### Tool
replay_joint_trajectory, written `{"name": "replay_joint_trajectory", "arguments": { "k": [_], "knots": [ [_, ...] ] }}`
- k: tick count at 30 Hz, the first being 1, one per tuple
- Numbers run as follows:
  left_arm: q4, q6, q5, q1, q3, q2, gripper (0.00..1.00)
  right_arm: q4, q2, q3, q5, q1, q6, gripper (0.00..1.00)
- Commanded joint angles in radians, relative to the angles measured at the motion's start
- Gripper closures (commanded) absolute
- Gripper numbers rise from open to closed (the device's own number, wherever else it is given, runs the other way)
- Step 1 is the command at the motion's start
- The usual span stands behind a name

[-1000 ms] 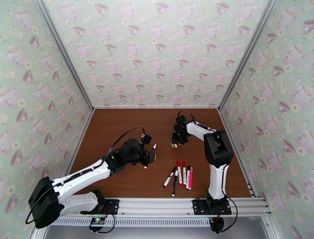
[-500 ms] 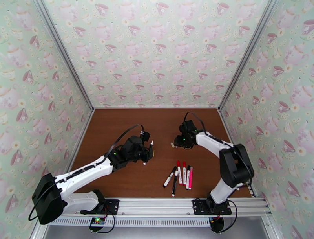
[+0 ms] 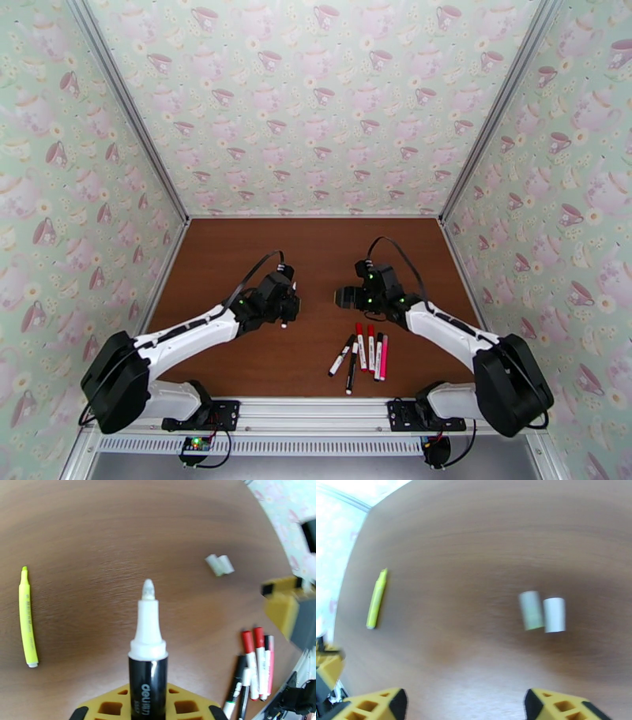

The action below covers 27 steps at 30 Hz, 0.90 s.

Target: Open the pen caps

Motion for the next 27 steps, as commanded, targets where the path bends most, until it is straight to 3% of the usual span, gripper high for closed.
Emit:
{"name": "replay_joint_trajectory", "arguments": {
  "k": [1, 9, 20, 27],
  "knots": [
    [0.005, 0.035, -0.024, 0.032, 0.047, 0.048, 0.87, 0.085, -0.049, -0.031, 0.058, 0.055, 0.042, 0.02],
    [0.005, 0.060, -0.105, 0.070, 0.097, 0.174, 0.85, 0.083, -0.084, -0.026, 0.092, 0.141, 0.055, 0.00],
    [-0.105, 0.046, -0.269, 0.082, 0.242, 0.363, 0.82, 0.056, -0.051, -0.016, 0.094, 0.156, 0.059, 0.00],
    [-0.152, 0.054, -0.293, 0.087, 0.315, 0.451, 0.80, 0.034, -0.075, -0.023, 0.123, 0.165, 0.067, 0.00]
  ]
}}
